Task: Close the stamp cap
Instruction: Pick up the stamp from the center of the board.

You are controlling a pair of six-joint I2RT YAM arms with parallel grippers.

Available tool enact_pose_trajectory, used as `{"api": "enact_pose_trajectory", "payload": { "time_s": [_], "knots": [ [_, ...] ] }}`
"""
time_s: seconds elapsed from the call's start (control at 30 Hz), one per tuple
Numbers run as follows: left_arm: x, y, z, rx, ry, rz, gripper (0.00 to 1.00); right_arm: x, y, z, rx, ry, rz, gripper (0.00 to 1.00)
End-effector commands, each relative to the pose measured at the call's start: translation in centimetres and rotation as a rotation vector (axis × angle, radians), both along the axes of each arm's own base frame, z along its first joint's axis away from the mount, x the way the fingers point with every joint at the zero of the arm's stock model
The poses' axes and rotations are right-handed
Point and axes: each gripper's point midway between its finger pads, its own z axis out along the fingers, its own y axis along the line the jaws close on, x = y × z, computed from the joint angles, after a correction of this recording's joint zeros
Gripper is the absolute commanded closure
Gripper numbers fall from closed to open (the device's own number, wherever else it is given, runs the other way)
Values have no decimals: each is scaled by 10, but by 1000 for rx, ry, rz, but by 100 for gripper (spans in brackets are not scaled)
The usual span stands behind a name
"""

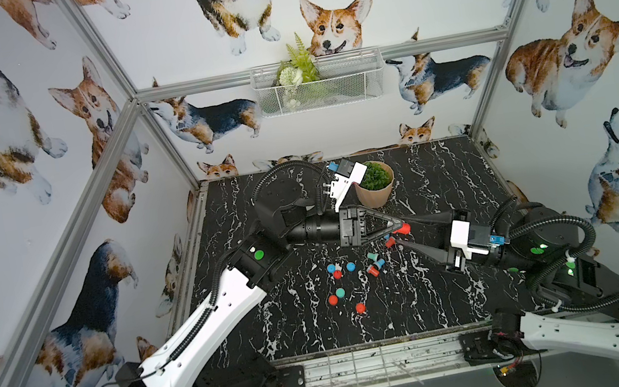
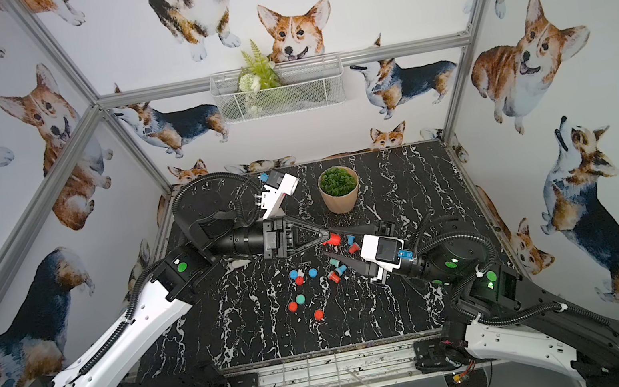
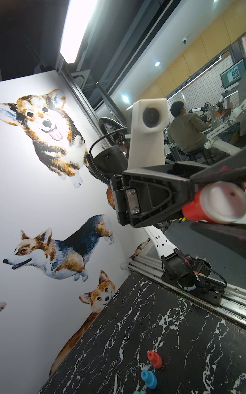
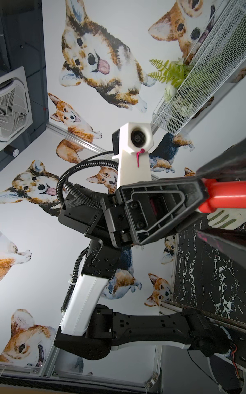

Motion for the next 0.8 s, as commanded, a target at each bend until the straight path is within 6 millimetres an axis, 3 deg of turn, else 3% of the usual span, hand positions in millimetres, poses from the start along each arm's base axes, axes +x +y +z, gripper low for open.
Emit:
{"api": "enact_pose_trajectory", "payload": {
  "time_s": [0.0,0.37,0.77],
  "knots": [
    [-6,3,19,-75,-11,-33,96,3,-4,16,70,-20,-23,60],
    [-10,5,25,-102,-19,-57,96,7,-5,19,104,-16,-40,65],
    [-10,4,24,-104,-22,-64,96,6,-4,24,126,-19,-29,85]
  ]
}}
